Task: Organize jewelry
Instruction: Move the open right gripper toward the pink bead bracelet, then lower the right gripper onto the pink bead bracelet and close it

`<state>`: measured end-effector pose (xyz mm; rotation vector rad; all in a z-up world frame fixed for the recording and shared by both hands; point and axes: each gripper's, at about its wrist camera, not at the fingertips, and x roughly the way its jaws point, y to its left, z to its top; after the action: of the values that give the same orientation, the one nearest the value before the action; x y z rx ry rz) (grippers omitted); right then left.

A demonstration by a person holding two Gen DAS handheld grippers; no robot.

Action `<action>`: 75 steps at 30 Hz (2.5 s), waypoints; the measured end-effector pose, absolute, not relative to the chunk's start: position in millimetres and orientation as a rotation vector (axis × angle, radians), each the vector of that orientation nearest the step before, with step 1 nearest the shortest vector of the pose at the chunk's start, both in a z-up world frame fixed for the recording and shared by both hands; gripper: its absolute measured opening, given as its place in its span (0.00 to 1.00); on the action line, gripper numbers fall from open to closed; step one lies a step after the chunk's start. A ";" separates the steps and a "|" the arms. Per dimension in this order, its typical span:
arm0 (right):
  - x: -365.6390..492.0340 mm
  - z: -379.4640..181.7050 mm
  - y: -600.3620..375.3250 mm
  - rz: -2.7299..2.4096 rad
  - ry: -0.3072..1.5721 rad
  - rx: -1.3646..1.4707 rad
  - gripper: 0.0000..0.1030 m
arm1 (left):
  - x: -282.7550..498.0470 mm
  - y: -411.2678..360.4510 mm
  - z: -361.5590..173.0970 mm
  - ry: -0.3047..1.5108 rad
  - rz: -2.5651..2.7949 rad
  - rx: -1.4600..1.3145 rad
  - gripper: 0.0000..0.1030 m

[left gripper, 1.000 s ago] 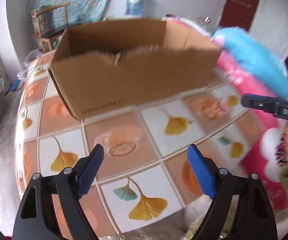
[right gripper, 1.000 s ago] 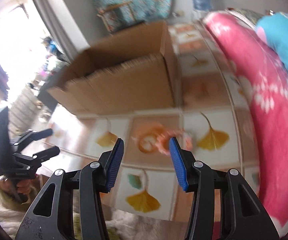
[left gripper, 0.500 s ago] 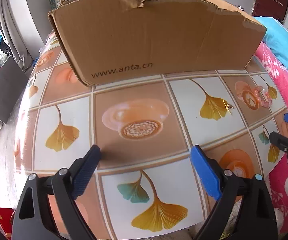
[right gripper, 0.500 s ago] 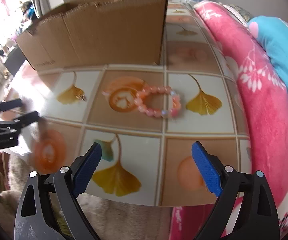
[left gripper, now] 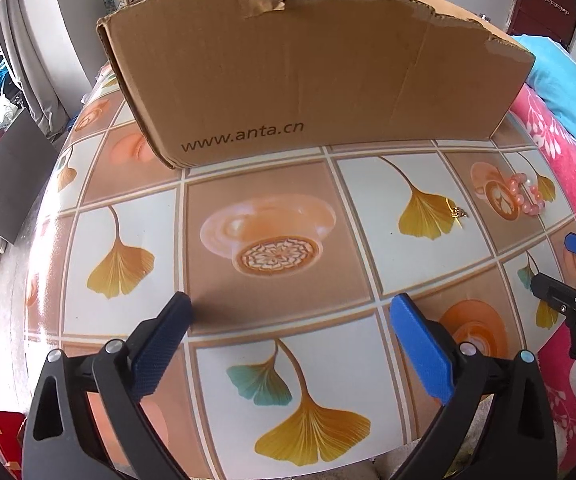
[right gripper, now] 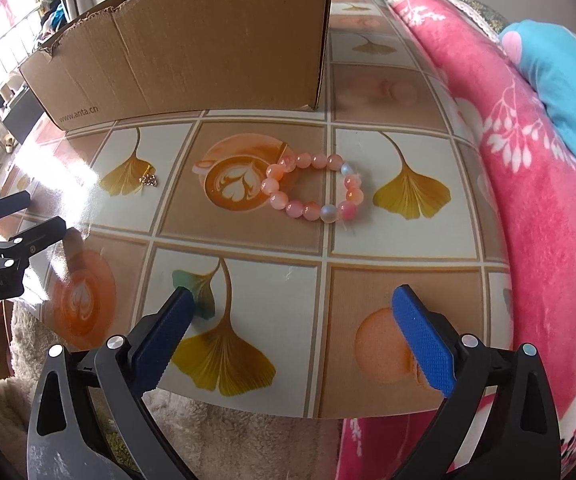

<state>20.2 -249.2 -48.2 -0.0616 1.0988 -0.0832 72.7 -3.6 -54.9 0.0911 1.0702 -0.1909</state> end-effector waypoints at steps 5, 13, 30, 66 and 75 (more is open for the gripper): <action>20.5 -47.7 -249.5 -0.083 1.097 -0.063 0.92 | 72.7 -2.5 -54.6 1.066 -0.188 0.088 0.95; 17.2 -47.2 -247.7 -0.065 1.073 -0.090 0.92 | 72.8 -3.3 -54.3 1.066 -0.186 0.088 0.95; 36.5 -20.8 -247.4 0.053 0.927 -0.081 0.61 | 70.2 -2.0 -54.1 1.045 -0.174 0.082 0.95; 51.7 -40.6 -273.4 0.184 0.937 0.015 0.11 | 88.3 -93.9 -44.9 0.909 -0.565 0.203 0.37; 49.8 -42.0 -275.3 0.194 0.923 0.018 0.11 | 83.9 -101.4 -42.8 0.900 -0.566 0.278 0.21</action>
<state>49.8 -275.3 -42.0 0.0183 0.9226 0.1937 83.9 -101.4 -42.8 0.2782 0.9002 -0.5655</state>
